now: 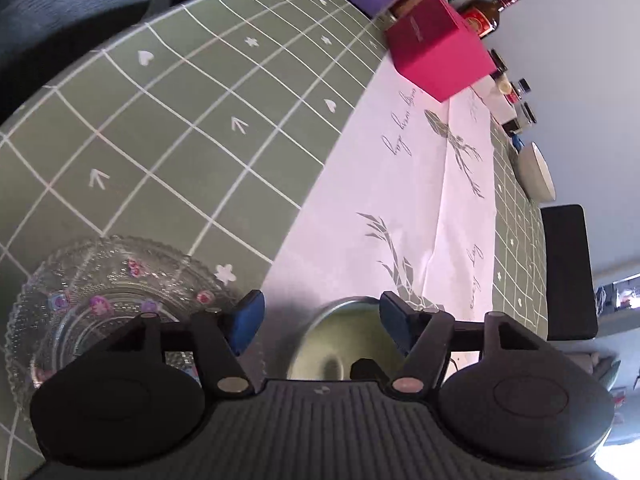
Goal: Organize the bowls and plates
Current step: 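Lift and carry the sage-green bowl with both grippers to the steel bowl stack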
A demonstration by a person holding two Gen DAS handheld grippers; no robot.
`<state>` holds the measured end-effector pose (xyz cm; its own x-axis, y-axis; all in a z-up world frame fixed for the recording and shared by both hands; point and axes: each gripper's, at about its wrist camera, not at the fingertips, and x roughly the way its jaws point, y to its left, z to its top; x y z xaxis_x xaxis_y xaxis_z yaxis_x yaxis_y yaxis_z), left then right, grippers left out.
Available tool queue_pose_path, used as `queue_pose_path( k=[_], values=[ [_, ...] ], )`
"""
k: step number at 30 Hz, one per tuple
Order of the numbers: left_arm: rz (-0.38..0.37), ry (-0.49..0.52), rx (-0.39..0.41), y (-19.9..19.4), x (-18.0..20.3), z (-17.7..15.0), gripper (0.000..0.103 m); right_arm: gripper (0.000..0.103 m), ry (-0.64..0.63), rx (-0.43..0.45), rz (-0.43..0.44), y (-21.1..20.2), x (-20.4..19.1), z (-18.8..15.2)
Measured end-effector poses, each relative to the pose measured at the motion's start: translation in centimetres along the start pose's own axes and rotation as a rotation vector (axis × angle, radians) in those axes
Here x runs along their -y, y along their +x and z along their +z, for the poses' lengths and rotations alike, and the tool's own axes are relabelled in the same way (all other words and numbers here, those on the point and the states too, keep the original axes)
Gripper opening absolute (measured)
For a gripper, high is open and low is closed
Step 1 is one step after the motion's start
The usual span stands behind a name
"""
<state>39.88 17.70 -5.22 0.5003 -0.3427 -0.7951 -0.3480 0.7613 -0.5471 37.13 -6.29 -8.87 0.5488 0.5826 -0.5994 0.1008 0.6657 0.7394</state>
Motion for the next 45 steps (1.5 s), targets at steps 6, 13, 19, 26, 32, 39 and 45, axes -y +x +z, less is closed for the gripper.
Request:
queue_pose_path(
  k=[6,13,19,26,32,39,45],
  values=[
    [-0.005,0.003,-0.024,0.7,1.0,-0.3,0.072,0.022,0.003,-0.009,0.001,-0.1,0.1,0.2],
    [0.343,0.222,-0.055,1.2,4.7,-2.9,0.028,0.023,0.108,-0.033,0.016,-0.5,0.9,0.4],
    [0.321,0.238,-0.007,-0.3,5.7,-4.0,0.024,0.023,0.136,-0.021,0.046,-1.9,1.2,1.0],
    [0.346,0.283,0.013,-1.6,6.4,-5.5,0.024,0.023,0.038,-0.018,0.004,-3.6,-0.7,0.7],
    [0.388,0.261,0.023,-4.0,6.4,-7.4,0.024,0.022,-0.006,-0.019,-0.026,-5.5,-2.2,-1.1],
    [0.474,0.315,0.011,-8.1,7.2,-11.5,0.023,0.021,-0.002,-0.112,-0.001,-8.5,-2.9,-3.3],
    [0.433,0.338,0.102,-13.9,7.9,-15.5,0.023,0.021,-0.066,-0.116,0.037,-13.8,-4.9,-6.2]
  ],
)
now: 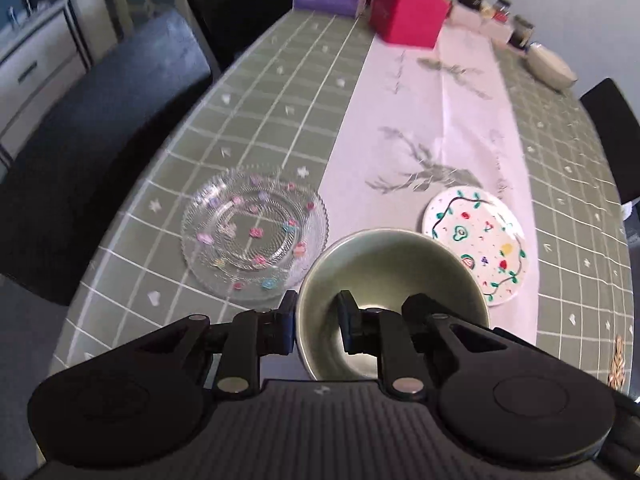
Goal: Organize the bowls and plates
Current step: 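Lift and carry the sage-green bowl with both grippers to the steel bowl stack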
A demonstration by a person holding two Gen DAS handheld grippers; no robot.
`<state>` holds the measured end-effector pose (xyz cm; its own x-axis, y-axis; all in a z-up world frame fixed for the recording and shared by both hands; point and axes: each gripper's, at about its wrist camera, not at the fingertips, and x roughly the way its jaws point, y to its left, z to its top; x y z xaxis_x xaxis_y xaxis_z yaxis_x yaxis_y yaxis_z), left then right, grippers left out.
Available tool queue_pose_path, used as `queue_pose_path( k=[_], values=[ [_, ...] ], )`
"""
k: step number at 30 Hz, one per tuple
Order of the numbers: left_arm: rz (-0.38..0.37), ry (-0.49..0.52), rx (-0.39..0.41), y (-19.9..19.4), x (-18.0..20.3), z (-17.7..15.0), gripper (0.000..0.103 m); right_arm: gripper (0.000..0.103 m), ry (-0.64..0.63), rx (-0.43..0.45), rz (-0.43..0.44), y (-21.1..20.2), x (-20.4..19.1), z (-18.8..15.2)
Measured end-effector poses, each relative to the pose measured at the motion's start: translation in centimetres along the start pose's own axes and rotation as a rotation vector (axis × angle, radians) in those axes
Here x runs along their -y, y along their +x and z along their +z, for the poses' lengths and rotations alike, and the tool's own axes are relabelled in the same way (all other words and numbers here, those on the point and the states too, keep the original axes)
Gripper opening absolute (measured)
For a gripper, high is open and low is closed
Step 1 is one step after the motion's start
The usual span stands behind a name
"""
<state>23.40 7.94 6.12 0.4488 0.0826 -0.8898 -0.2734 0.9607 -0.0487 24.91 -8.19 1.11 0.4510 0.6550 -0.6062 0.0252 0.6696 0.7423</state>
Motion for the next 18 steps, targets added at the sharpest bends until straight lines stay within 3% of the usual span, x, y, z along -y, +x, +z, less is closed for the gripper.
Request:
queue_pose_path(
  k=[4,7,12,18],
  values=[
    [-0.024,-0.093,0.034,-3.5,-1.7,-2.5,0.024,0.021,-0.050,-0.025,0.013,-2.8,-2.1,-2.5],
    [-0.051,-0.097,0.073,-5.8,-2.8,-4.5,0.024,0.021,-0.099,0.005,0.003,-5.0,-3.7,-5.1],
    [-0.132,-0.149,0.194,-9.4,-5.5,-8.6,0.024,0.023,-0.143,-0.023,0.074,-7.5,-4.6,-8.1],
    [-0.135,-0.080,0.248,-11.1,-6.6,-14.6,0.024,0.024,-0.167,-0.033,0.091,-9.8,-4.5,-12.8]
  ],
)
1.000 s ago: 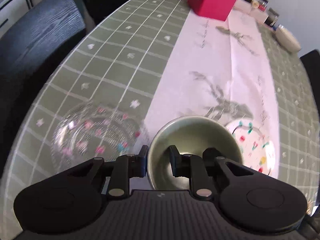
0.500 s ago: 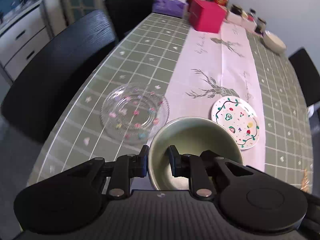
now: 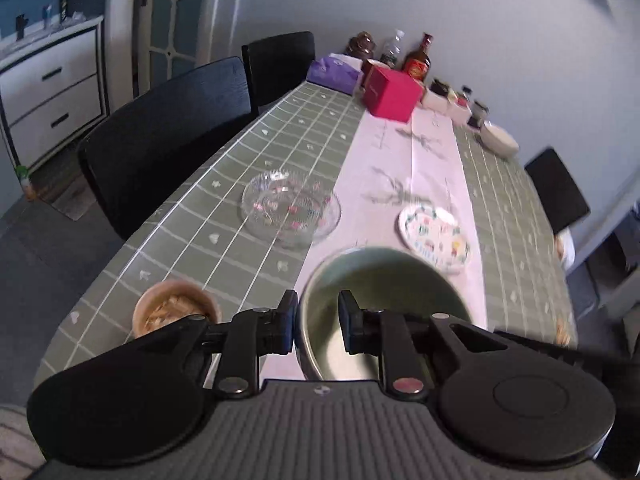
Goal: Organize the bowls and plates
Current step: 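Lift and carry the sage-green bowl with both grippers to the steel bowl stack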
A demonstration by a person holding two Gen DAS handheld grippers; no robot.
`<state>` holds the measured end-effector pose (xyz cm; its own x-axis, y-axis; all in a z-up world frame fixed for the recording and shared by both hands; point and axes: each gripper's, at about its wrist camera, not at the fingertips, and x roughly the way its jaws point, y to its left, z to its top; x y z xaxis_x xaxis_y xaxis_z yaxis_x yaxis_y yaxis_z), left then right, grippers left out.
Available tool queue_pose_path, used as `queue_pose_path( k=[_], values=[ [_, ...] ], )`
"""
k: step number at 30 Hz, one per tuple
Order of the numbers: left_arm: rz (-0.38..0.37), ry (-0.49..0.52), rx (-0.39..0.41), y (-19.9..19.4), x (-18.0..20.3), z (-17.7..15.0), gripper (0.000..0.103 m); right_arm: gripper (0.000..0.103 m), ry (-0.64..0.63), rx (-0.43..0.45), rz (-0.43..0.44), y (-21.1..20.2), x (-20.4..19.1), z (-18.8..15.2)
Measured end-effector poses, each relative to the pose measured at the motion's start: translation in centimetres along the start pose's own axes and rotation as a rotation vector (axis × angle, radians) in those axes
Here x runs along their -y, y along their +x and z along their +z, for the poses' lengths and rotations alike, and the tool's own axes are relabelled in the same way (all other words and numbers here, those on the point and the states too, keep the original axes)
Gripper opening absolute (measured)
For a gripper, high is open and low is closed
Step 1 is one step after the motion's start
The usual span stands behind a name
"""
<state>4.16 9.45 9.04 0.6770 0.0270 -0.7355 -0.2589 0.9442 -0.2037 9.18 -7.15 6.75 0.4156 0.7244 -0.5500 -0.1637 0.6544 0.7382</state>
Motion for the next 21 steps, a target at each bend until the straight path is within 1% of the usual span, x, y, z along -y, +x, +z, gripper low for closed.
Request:
queue_pose_path(
  k=[2,5,8,10,12,14,16,17,21],
  values=[
    [-0.011,-0.031,0.018,-0.7,-1.0,-2.1,0.024,0.024,-0.002,0.002,0.004,-0.5,0.2,-1.6],
    [-0.025,-0.045,0.007,-1.0,-1.9,-4.2,0.024,0.024,0.006,-0.003,-0.003,-0.9,0.7,-3.7],
    [-0.044,-0.051,-0.025,-1.1,-2.7,-5.7,0.024,0.024,-0.003,0.006,-0.019,-1.1,1.0,-5.4],
    [-0.045,-0.042,-0.020,-1.3,-2.9,-6.2,0.024,0.024,0.001,-0.001,-0.013,-1.1,1.5,-6.4],
    [-0.009,-0.008,0.013,-1.9,-2.6,-6.8,0.025,0.024,-0.011,-0.031,0.009,-1.0,2.0,-7.3],
    [0.034,0.062,0.025,-2.0,-1.9,-7.4,0.026,0.024,-0.035,-0.077,0.023,-0.4,2.2,-8.3],
    [0.069,0.107,0.028,-1.8,-1.5,-7.9,0.025,0.024,-0.044,-0.095,0.009,0.1,2.2,-8.8],
    [0.070,0.113,0.023,-1.6,-1.6,-8.0,0.024,0.022,-0.058,-0.092,-0.003,0.3,2.1,-9.0],
    [0.060,0.162,-0.028,-0.6,-2.0,-8.6,0.024,0.022,-0.097,-0.062,-0.046,0.4,1.7,-9.1]
  ],
)
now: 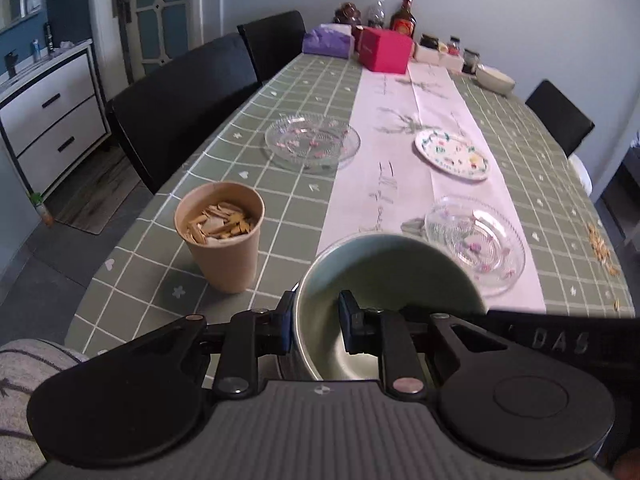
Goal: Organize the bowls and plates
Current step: 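Lift and carry the sage-green bowl with both grippers to the steel bowl stack, then lower the sage-green bowl into the blue bowl and open both grippers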
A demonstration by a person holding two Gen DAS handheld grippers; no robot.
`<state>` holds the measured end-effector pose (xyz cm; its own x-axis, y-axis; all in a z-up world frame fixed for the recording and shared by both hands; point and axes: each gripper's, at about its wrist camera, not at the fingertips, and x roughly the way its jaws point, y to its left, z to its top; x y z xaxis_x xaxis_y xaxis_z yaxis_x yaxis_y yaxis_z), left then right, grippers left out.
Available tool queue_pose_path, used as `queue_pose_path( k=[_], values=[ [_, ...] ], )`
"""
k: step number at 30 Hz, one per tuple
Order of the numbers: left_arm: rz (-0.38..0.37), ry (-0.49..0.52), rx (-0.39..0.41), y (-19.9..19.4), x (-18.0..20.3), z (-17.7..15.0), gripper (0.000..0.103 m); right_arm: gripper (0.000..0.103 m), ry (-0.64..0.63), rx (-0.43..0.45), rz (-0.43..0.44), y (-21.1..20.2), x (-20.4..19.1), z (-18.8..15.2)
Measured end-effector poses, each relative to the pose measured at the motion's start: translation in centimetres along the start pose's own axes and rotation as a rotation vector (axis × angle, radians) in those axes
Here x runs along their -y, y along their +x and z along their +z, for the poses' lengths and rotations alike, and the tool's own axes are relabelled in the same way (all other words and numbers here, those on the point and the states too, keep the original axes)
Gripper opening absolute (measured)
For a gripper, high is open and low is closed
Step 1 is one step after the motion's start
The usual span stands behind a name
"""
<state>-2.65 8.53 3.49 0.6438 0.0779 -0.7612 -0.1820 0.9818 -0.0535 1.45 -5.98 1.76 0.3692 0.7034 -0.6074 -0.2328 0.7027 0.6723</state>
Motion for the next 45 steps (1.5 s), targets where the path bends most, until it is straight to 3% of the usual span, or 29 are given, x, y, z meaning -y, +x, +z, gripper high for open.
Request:
queue_pose_path(
  k=[6,25,42,44,45],
  values=[
    [0.014,0.036,-0.042,1.2,0.2,-0.8,0.023,0.022,-0.095,0.027,-0.103,0.5,-0.7,-0.2],
    [0.046,0.097,-0.010,0.8,0.6,-1.0,0.022,0.015,-0.203,0.066,-0.202,1.7,-1.6,-0.8],
    [-0.094,-0.046,0.015,-0.1,-1.6,0.0,0.024,0.013,-0.357,0.089,-0.312,2.9,-2.8,-1.8],
    [-0.118,-0.050,0.073,-0.8,-2.0,0.0,0.030,0.015,-0.328,0.079,-0.288,2.8,-2.6,-1.6],
    [-0.105,-0.036,0.117,-1.3,-1.9,-0.1,0.038,0.016,-0.318,0.076,-0.276,2.7,-2.6,-1.6]
  ],
)
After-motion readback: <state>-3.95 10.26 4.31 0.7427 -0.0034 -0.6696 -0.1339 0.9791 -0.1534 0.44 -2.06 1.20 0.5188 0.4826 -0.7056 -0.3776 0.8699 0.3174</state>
